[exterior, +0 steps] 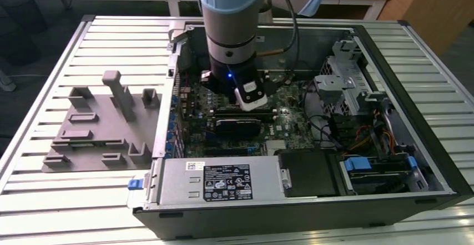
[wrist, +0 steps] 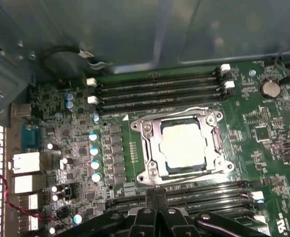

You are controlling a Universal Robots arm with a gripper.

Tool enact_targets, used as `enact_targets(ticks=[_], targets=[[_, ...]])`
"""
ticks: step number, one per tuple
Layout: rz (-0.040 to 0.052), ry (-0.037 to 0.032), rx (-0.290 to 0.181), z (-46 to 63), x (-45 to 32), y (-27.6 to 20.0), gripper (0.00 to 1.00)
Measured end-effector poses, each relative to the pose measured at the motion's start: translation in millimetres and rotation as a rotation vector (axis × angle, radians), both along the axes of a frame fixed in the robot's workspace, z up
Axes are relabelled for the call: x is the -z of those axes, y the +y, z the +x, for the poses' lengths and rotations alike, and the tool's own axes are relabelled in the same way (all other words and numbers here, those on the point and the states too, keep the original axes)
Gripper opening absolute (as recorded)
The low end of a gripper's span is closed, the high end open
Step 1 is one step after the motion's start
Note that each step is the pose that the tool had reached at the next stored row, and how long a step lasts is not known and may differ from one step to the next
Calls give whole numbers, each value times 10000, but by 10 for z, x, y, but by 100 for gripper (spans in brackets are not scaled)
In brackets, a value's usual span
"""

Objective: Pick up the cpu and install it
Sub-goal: 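Install the second cpu locking lever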

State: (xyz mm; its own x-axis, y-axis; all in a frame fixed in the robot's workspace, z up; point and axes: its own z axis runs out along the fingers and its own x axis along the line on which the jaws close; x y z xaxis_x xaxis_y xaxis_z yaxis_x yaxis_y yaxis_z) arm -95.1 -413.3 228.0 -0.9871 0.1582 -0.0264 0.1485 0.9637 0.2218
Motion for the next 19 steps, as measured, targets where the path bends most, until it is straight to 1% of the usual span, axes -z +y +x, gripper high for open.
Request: enact_targets(ticks=[2, 4, 6, 13, 15, 19], targets=[[-142, 1, 10, 11, 0, 22, 11], [-226, 1, 17, 20, 0, 56, 11], [-292, 1, 26, 34, 2, 91, 11], [-513, 1, 64, 94, 9, 188, 11], [-566, 1, 74, 113, 12, 218, 11], [-642, 1, 99, 162, 18, 270, 11]])
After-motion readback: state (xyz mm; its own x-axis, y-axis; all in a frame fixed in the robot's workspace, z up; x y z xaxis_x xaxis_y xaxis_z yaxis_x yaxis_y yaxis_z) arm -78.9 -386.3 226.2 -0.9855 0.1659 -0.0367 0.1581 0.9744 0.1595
